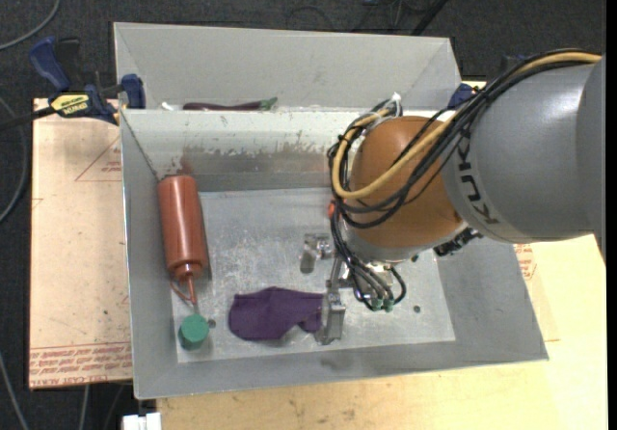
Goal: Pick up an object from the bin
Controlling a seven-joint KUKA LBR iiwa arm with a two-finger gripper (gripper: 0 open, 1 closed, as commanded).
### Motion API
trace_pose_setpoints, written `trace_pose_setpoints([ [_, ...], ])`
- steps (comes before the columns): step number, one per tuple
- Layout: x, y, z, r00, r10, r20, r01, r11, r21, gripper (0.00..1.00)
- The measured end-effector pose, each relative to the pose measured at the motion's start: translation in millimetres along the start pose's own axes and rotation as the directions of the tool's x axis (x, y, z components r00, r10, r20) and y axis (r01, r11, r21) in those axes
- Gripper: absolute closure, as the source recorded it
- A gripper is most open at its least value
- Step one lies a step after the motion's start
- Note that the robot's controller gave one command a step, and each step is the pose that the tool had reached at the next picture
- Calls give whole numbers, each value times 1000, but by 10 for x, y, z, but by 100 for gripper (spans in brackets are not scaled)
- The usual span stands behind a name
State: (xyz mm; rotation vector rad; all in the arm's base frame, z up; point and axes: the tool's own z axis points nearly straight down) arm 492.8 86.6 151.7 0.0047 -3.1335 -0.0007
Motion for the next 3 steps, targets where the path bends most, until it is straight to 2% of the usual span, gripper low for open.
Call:
trace_pose_setpoints([
  [1,-17,-3,-42,1000,2,7,-2,1000,-1,0],
  [2,-58,90,329,999,-53,12,53,999,-1,0],
  [3,-543,288,815,958,-287,9,287,958,0,100],
])
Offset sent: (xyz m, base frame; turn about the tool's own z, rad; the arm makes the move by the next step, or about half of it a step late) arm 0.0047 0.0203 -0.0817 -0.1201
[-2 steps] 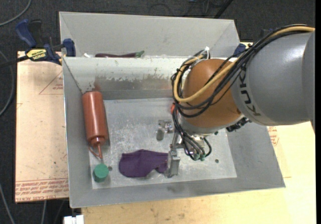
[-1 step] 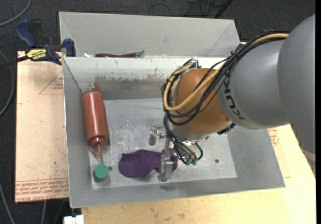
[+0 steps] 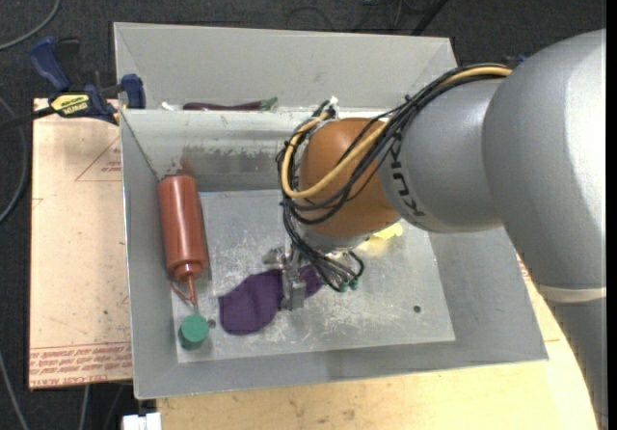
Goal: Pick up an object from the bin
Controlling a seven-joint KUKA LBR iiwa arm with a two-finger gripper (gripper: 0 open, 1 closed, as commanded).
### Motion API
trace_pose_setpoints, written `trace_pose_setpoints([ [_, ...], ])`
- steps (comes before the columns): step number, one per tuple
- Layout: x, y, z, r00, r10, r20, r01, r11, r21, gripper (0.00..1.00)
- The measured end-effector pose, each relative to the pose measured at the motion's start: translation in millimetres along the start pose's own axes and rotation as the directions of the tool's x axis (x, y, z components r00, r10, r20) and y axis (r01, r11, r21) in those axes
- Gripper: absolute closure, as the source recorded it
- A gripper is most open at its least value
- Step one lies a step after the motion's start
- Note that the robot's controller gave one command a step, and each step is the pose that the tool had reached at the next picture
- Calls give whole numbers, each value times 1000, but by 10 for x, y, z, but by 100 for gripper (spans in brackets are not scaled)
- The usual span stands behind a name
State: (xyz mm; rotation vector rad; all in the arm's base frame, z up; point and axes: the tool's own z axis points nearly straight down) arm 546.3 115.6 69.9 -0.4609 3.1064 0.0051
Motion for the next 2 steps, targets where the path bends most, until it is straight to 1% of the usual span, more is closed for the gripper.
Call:
trace_pose_setpoints([
  [1,0,0,0,1000,0,0,0,1000,0,100],
  [2,44,-4,-1283,1000,-29,3,29,1000,-1,100],
])
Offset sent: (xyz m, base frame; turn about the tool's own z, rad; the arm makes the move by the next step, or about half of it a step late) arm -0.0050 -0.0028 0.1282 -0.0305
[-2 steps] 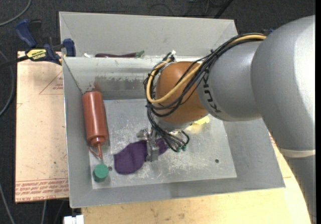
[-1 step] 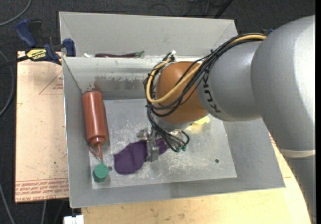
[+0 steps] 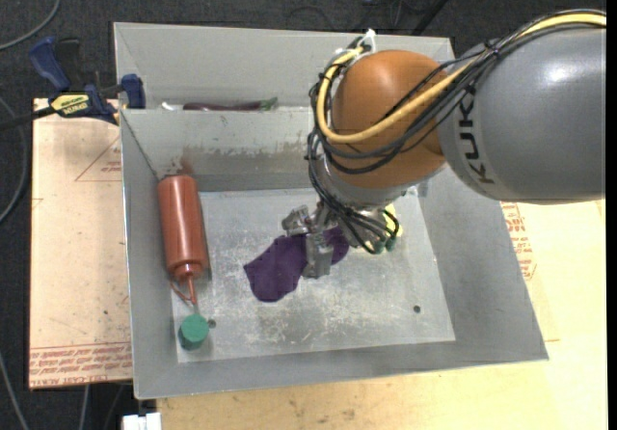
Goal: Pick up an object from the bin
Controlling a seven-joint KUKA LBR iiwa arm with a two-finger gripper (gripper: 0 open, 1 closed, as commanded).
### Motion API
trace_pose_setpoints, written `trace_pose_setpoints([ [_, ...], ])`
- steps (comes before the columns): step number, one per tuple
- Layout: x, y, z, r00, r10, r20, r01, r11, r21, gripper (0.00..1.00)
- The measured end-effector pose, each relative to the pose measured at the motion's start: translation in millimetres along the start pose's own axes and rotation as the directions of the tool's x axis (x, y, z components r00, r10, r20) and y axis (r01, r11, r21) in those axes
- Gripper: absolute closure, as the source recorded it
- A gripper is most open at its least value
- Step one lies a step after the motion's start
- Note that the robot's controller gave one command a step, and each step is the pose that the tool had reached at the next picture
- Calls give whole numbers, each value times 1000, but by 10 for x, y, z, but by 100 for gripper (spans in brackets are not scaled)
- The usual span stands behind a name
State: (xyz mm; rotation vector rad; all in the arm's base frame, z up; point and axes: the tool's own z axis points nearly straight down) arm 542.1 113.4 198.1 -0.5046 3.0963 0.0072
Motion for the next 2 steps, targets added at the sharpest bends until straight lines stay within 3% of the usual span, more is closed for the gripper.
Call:
trace_pose_setpoints([
  [1,2,-1,2,1000,0,-1,0,1000,0,100],
  [2,127,-5,-920,999,-49,4,49,999,0,100],
])
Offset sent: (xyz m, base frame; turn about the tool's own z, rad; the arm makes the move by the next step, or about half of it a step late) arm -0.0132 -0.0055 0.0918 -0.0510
